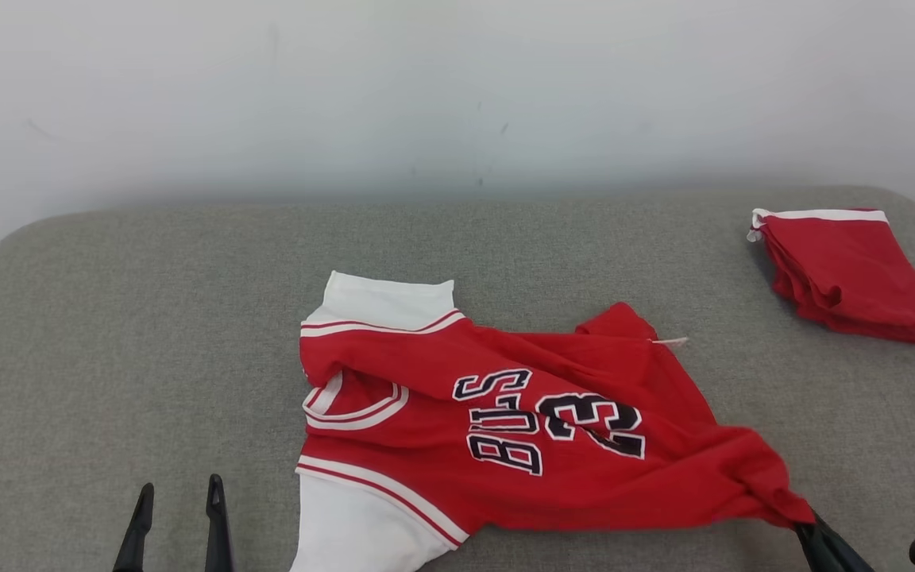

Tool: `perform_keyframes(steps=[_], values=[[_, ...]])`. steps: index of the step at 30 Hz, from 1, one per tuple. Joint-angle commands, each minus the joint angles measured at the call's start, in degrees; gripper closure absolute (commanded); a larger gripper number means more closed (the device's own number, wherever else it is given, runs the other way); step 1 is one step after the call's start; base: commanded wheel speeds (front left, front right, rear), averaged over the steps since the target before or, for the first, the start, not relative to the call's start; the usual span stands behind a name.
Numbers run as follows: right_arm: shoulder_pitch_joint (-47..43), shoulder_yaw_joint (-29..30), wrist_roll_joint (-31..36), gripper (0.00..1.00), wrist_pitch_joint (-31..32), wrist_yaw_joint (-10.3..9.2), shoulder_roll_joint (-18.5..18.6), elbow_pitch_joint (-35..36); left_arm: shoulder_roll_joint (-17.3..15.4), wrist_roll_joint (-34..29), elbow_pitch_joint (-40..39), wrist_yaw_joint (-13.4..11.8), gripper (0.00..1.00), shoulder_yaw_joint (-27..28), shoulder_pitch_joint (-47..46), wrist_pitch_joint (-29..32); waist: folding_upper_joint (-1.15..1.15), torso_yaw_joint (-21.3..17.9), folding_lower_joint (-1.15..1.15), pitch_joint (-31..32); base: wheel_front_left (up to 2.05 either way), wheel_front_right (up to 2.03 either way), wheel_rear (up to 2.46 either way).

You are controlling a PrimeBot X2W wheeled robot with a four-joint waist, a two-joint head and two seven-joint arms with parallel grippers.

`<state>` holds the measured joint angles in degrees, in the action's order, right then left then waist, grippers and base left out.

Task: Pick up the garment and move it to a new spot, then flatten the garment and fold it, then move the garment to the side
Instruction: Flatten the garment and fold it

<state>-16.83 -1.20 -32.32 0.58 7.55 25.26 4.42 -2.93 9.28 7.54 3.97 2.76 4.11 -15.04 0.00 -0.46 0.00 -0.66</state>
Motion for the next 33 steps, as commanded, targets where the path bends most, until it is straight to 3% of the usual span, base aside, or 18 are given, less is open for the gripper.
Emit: perform_keyframes(steps=[1, 3, 4, 5, 20, 33], values=[[-0.64, 0.42, -0.44, 1.00, 0.61, -0.15, -0.82, 0.27, 0.07, 0.22, -0.23, -0.25, 0.00, -0.03, 0.33, -0.19, 0.00, 0.12, 0.00, -0.08, 0.00, 0.00, 0.00], [-1.52, 0.18, 0.59, 0.98, 2.25, -0.15, -0.61, -0.93, 0.07, 0.25, -0.16, -0.27, 0.00, -0.22, 0.21, -0.19, 0.00, 0.39, 0.00, -0.22, 0.00, 0.00, 0.00], [-1.56, 0.21, 1.12, 0.22, 2.25, -0.15, -0.55, -1.26, 0.07, 0.25, -0.04, -0.22, 0.00, -0.32, 0.03, -0.18, 0.00, 0.58, 0.00, -0.25, 0.00, 0.00, 0.00], [-1.76, 0.27, 1.62, 0.00, 2.39, -0.15, -0.60, -2.04, 0.07, 0.24, 0.06, -0.18, 0.00, -0.30, -0.10, -0.19, 0.00, 0.73, 0.00, -0.25, 0.00, 0.00, 0.00], [-0.16, 2.23, 4.92, 0.00, -0.06, -0.15, -2.03, -2.68, 0.07, -0.25, -0.52, -0.12, 0.00, 0.87, 0.39, -0.19, 0.00, 1.04, 0.00, -0.30, 0.00, 0.00, 0.00], [16.76, -1.13, 10.29, 0.00, -0.53, -0.15, -0.58, -16.86, 0.07, -1.37, -0.83, 0.22, 0.00, 0.53, -1.29, -0.19, 0.00, 1.44, 0.00, -2.03, 0.00, 0.00, 0.00]])
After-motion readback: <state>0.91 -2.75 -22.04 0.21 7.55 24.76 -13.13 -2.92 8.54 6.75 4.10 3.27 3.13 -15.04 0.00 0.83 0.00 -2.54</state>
